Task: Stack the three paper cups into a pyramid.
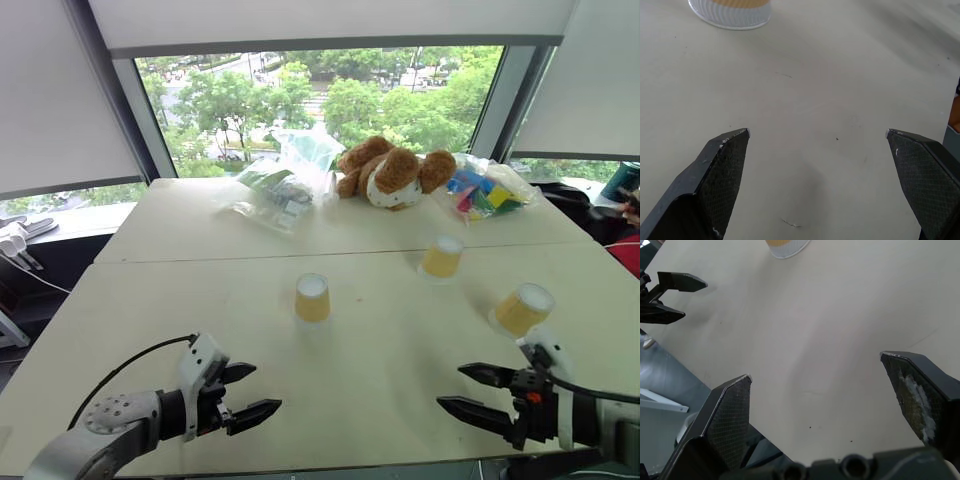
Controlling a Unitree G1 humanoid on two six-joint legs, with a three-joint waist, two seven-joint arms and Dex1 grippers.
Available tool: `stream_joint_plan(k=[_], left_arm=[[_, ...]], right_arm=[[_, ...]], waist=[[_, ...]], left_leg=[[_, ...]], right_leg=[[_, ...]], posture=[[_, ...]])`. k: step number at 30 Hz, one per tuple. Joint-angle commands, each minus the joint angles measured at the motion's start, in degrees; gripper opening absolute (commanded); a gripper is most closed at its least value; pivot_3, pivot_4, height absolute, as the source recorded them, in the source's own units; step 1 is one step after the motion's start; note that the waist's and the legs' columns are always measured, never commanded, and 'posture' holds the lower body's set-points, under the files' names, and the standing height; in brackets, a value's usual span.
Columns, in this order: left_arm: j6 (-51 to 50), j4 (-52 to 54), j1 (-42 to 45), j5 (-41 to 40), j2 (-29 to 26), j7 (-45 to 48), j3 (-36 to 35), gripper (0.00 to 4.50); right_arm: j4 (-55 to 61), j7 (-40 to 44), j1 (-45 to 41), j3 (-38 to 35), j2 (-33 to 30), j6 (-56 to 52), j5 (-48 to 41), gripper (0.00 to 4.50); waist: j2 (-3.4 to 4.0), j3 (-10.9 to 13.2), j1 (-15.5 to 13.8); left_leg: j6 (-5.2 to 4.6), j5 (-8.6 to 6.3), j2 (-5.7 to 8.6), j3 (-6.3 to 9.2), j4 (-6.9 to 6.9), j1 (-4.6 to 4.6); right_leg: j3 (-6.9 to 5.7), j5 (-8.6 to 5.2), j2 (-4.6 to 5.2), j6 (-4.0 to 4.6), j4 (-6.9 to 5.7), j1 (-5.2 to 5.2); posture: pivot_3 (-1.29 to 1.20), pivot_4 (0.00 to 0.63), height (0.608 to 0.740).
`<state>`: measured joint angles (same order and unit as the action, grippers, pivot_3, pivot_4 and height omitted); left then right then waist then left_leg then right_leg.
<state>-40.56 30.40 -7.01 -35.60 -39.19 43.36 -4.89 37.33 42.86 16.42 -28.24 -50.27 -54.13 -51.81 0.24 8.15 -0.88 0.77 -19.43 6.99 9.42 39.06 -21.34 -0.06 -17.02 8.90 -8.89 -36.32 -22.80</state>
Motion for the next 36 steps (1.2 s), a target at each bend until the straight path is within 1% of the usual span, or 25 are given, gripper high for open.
stream_joint_plan(k=[1,14,19,22,26,29,31,34,36], left_arm=[[1.1,0.5,0.5,-0.4,0.2,0.2,-0.6,4.50],[0.4,0.2,1.2,-0.8,0.6,0.0,-1.4,4.50],[0.6,-0.5,2.0,-1.0,0.6,0.0,-2.3,4.50],[-0.2,-1.8,4.7,-1.3,-0.1,0.2,-2.6,4.50],[-1.3,-5.7,9.6,-3.1,-2.2,2.3,-5.3,4.50],[-1.1,-11.2,15.7,-3.3,-6.0,6.4,-6.3,4.50],[-1.1,-14.2,20.5,-3.3,-7.4,7.8,-5.8,4.50],[-0.8,-15.4,26.3,-3.3,-6.8,9.3,-3.6,4.50],[-0.9,-14.0,28.2,-3.5,-4.8,8.7,-2.1,4.50]], right_arm=[[0.5,0.1,-0.6,-0.4,-0.3,1.3,0.2,4.48],[0.1,-0.2,-1.8,0.2,0.2,1.4,0.7,4.48],[-1.0,-0.5,-3.5,1.7,0.0,2.0,1.8,4.48],[-1.8,-1.8,-5.8,1.5,0.3,2.6,2.2,4.48],[-1.4,-4.5,-5.3,-1.3,2.3,3.0,1.5,4.48],[-1.7,-7.6,-5.9,-6.1,5.0,3.7,-0.2,4.48],[-2.2,-9.6,-6.5,-9.1,5.7,4.4,0.1,4.48],[-2.7,-13.1,-8.1,-12.7,6.2,5.8,1.5,4.48],[-3.3,-15.3,-9.0,-13.7,6.2,7.9,4.5,4.48]], waist=[[0.00,0.0,0.0],[0.00,0.0,0.0],[0.00,0.0,0.0],[0.00,0.0,-0.1],[0.00,0.0,-0.1],[0.00,0.0,0.1],[0.00,0.0,-0.1],[0.00,0.0,0.1],[0.01,0.0,0.2]], left_leg=[[0.00,0.00,0.00,0.00,0.00,0.00],[0.00,0.00,0.00,0.00,0.01,0.00],[0.00,0.00,0.00,0.00,0.00,0.00],[0.00,0.00,0.00,0.00,0.01,0.00],[0.00,0.00,0.00,0.06,0.01,-0.03],[0.00,0.00,0.01,0.06,0.02,-0.02],[0.00,0.00,0.02,0.06,0.03,-0.01],[0.00,0.00,0.05,0.07,0.04,-0.02],[0.00,0.00,0.05,0.06,0.04,-0.02]], right_leg=[[0.00,0.00,0.00,0.00,0.00,0.00],[0.00,0.00,0.00,0.00,0.00,0.00],[0.00,0.00,0.00,0.00,0.00,0.00],[0.00,0.00,0.00,0.00,0.00,0.00],[-0.03,0.00,-0.01,0.00,0.00,-0.01],[-0.04,0.00,-0.02,0.00,-0.01,-0.01],[-0.04,0.00,-0.01,0.00,-0.03,0.00],[-0.05,0.00,0.00,0.00,-0.03,0.00],[-0.05,0.00,0.01,0.00,-0.03,-0.01]], posture=[[0.00,0.150,0.740],[0.00,0.150,0.740],[0.00,0.150,0.740],[0.00,0.150,0.740],[0.00,0.150,0.740],[0.00,0.150,0.740],[0.00,0.150,0.740],[0.00,0.150,0.740],[0.00,0.150,0.740]])
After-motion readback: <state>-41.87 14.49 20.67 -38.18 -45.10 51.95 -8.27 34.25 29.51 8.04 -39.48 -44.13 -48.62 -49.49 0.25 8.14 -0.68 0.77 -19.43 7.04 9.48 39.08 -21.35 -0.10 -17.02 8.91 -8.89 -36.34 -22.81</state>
